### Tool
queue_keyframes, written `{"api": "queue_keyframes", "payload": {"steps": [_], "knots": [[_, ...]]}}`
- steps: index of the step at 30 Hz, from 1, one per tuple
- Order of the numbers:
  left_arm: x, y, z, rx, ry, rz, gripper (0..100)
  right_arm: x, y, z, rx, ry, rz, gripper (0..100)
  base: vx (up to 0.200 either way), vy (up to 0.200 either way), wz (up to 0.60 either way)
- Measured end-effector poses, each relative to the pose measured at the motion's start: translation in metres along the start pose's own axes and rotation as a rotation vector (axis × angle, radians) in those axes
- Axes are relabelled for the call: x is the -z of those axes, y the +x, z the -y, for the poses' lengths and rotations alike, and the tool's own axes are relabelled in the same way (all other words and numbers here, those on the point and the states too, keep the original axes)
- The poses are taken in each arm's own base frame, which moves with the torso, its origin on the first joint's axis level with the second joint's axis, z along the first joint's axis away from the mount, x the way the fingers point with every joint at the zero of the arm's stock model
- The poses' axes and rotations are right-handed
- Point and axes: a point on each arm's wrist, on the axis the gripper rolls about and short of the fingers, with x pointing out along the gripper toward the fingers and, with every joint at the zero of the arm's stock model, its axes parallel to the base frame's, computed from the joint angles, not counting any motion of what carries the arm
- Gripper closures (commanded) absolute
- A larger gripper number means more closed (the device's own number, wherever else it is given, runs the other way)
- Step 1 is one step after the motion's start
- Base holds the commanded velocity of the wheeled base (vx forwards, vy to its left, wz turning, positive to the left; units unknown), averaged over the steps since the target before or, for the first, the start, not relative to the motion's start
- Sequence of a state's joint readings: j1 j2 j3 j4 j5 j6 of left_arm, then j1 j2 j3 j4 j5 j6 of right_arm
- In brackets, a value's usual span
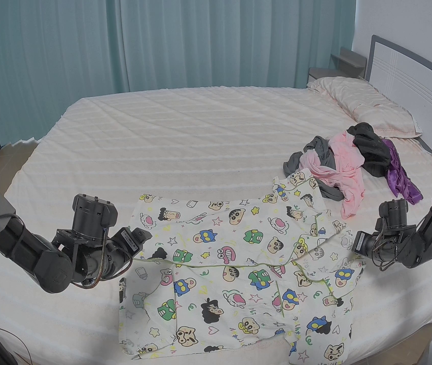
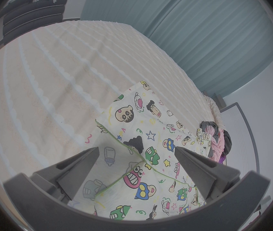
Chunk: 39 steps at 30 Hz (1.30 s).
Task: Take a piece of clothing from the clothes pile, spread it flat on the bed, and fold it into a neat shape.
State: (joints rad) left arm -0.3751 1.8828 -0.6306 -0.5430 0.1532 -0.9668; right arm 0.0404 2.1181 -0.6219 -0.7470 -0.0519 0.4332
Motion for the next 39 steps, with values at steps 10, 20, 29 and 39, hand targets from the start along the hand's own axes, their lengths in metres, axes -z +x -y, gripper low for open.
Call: {"api": "queue_keyframes", "payload": {"steps": [10,20,29,39], "knots": [[0.006,-0.002,0.001,0.003,0.016,-0.014,0,-0.011,0.0,0.027,0.036,0.067,0.063,100,0.0,0.0,0.0],[0.015,-0.004,0.001,0.001,0.036,-0.046,0,-0.013,0.005,0.038,0.043,0.088,0.116,0,0.0,0.0,0.0],[0.038,-0.004,-0.003,-0.013,0.079,-0.129,0,-0.012,0.001,0.039,0.042,0.098,0.119,0,0.0,0.0,0.0],[0.064,0.001,-0.011,-0.061,0.007,-0.211,0,-0.006,-0.01,0.022,-0.008,0.147,0.114,0,0.0,0.0,0.0]]}}
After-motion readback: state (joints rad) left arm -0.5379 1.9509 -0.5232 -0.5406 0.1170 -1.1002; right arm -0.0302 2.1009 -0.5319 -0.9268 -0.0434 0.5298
